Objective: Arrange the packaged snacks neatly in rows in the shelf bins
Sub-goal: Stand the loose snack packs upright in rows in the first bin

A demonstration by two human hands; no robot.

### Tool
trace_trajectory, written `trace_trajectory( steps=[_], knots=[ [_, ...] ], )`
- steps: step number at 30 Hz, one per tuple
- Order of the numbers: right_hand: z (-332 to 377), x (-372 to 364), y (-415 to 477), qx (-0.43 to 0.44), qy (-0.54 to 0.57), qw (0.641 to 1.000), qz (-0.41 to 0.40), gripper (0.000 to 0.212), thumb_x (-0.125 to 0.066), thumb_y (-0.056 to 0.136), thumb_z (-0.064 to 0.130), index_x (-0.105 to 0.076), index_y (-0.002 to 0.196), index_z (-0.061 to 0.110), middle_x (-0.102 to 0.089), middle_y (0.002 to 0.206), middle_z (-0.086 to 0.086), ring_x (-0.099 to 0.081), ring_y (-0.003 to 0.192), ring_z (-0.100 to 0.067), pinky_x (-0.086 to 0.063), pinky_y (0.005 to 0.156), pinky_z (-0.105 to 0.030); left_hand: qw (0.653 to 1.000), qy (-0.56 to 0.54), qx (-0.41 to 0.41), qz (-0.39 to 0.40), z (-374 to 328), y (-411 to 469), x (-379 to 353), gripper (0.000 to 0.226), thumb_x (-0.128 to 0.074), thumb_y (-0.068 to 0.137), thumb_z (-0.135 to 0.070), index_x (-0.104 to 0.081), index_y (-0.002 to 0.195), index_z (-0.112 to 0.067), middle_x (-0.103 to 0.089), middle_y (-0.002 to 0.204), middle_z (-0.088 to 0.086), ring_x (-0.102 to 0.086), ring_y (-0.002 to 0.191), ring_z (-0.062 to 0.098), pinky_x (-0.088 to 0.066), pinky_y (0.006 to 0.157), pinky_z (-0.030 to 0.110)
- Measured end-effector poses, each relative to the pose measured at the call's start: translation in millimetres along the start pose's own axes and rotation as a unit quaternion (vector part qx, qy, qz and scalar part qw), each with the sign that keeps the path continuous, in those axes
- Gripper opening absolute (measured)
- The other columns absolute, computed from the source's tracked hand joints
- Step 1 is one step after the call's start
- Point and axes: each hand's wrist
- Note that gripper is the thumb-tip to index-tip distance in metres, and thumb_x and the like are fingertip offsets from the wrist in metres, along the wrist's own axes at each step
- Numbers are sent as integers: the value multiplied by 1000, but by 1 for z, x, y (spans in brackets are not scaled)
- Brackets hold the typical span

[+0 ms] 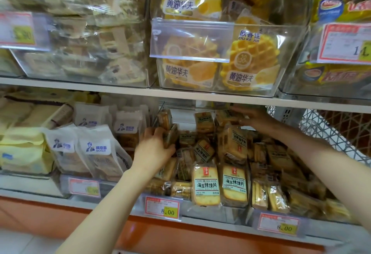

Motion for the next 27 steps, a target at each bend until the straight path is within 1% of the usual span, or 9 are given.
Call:
trace_trajectory(
  steps=[4,6,9,13,16,20,23,25,27],
  knots=[
    [6,-3,-10,-29,73,993,-83,42,-61,88,18,-56,130,22,-52,135,-3,-48,124,-22,-38,105,-37,998,64,4,-27,-7,-9,3,50,-59,84,-33,-42,127,-14,-40,127,12,-49,110,32,-44,78,36],
    [14,-4,-25,-17,105,988,-114,38,-60,90,17,-57,128,18,-54,129,-1,-50,120,-18,-38,100,-31,992,115,0,-42,-11,-14,6,48,-57,85,-35,-43,125,-13,-42,125,12,-52,106,33,-45,79,37],
    [28,-6,-53,-3,142,977,-158,30,-57,92,19,-60,121,27,-58,118,4,-51,109,-10,-36,89,-24,983,168,-22,-76,-12,-19,9,44,-55,85,-37,-46,120,-12,-48,119,13,-55,100,33,-43,80,38],
    [37,-16,-75,30,160,966,-200,24,-54,93,15,-64,114,23,-62,116,4,-54,111,-9,-39,92,-22,992,8,-46,-113,-10,-16,14,46,-65,78,-19,-51,121,-10,-47,120,18,-49,104,39,-42,84,42],
    [43,-27,-81,51,166,966,-193,25,-53,93,11,-66,108,26,-64,110,9,-57,103,0,-41,86,-9,981,-83,-85,-155,-16,-9,16,45,-70,76,-18,-56,118,-11,-53,116,15,-54,101,31,-40,79,29],
    [49,-36,-82,61,176,967,-174,34,-54,92,7,-63,95,39,-61,100,23,-54,95,14,-40,78,0,976,-204,-62,-40,-32,-4,0,39,-73,76,-26,-58,110,-14,-59,112,5,-60,93,14,-48,81,22],
    [48,-42,-83,64,153,973,-161,30,-54,92,11,-65,100,37,-63,110,15,-55,103,4,-40,87,-10,981,-185,-60,25,-48,-2,-19,47,-75,73,-38,-57,110,-16,-57,112,2,-58,97,15,-51,85,30],
    [46,-43,-86,68,124,978,-151,27,-55,92,10,-67,104,32,-62,114,12,-54,110,-2,-40,94,-17,979,-174,-91,51,-54,-3,-22,41,-66,78,-49,-61,103,-17,-61,105,0,-61,90,12,-52,81,32],
    [43,-42,-87,74,95,982,-145,27,-56,91,12,-67,104,32,-61,113,15,-53,111,-4,-39,96,-20,968,-229,-89,54,-54,-4,-16,38,-53,86,-49,-64,94,-14,-68,92,3,-66,81,13,-54,78,38]
  ],
)
Point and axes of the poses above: each hand's wrist, its own y-axis towards the middle knuckle, its own x-axis out of the back of the hand, z = x × y
